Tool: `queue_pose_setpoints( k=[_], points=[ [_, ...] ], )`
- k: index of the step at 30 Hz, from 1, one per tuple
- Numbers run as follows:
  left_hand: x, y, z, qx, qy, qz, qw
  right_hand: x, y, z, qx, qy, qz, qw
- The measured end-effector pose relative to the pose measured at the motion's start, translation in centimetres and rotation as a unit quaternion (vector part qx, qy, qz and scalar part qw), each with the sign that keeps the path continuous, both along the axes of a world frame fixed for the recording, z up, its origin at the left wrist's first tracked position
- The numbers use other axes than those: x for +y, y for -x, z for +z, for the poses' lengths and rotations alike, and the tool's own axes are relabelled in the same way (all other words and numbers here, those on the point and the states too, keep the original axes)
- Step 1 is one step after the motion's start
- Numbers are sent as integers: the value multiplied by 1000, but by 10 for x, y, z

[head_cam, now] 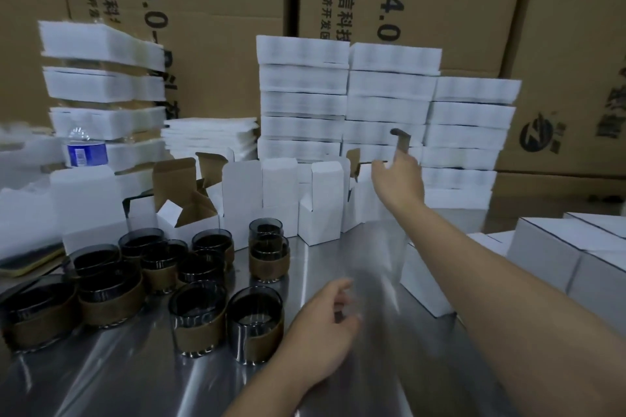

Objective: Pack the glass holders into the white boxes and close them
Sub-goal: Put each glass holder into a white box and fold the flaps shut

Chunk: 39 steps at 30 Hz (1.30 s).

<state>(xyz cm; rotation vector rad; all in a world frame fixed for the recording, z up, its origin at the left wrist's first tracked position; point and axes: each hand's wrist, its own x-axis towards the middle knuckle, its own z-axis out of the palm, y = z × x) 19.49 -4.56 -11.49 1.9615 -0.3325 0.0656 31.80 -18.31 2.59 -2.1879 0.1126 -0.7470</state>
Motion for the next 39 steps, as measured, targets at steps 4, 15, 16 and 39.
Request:
queue_pose_setpoints(
  k=[4,15,16,39],
  points=[
    [-1,4,9,-6,30,15,999,14,52,4,-50,21,51,997],
    [0,9,18,-73,132,21,988,-26,160,-61,-110,-73,121,984],
    [0,11,18,-72,131,13,989,-28,162,-65,-108,-82,133,982],
    [2,24,21,-108,19,-73,991,-31,155,-97,3,-185,316,930]
  ],
)
